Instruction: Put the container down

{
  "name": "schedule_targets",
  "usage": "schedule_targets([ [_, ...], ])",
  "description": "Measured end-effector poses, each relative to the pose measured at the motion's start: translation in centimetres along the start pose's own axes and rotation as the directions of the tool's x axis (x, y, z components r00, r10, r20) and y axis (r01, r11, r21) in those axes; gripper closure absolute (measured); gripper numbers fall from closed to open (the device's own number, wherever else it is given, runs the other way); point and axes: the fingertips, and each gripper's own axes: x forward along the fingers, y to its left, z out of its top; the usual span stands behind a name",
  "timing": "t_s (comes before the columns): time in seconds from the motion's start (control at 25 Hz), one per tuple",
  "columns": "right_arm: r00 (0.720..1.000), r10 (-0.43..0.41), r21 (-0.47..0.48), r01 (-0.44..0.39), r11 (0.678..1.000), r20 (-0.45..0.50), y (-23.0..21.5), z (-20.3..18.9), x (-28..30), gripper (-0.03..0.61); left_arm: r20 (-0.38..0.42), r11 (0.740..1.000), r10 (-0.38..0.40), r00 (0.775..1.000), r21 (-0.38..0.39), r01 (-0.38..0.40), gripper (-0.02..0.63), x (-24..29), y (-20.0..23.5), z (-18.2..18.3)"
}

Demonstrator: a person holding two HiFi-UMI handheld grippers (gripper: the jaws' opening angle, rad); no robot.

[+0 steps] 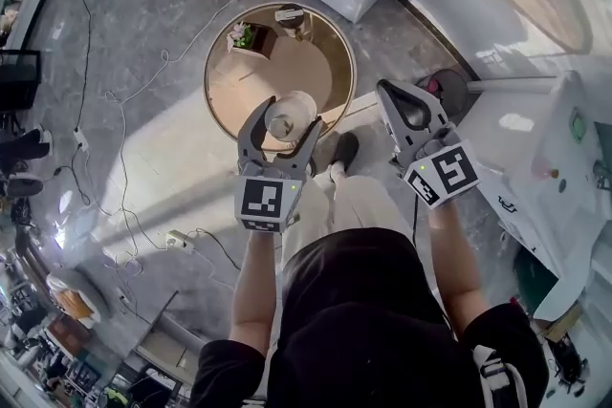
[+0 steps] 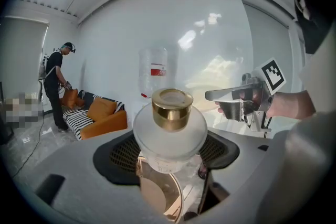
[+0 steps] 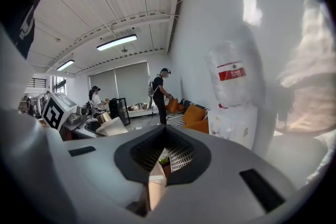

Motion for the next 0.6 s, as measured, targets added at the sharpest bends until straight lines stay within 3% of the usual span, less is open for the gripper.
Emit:
schedule_targets([
  [0.4,0.999,0.019,0.042,-0.017,0.999,-0.032,-0.1,-5.4,2.4,0.575,-0.043,1.0,-0.024,0.999,-0.007,0.024,0.27,3.9,0.7,-7.1],
  [0.6,0.996,0.018,0.064,-0.013,0.998,-0.084,-0.7,-9.0,4.0,0.575,-0.092,0.998,-0.019,0.996,-0.06,0.013,0.27,6.3,1.0,-10.7],
])
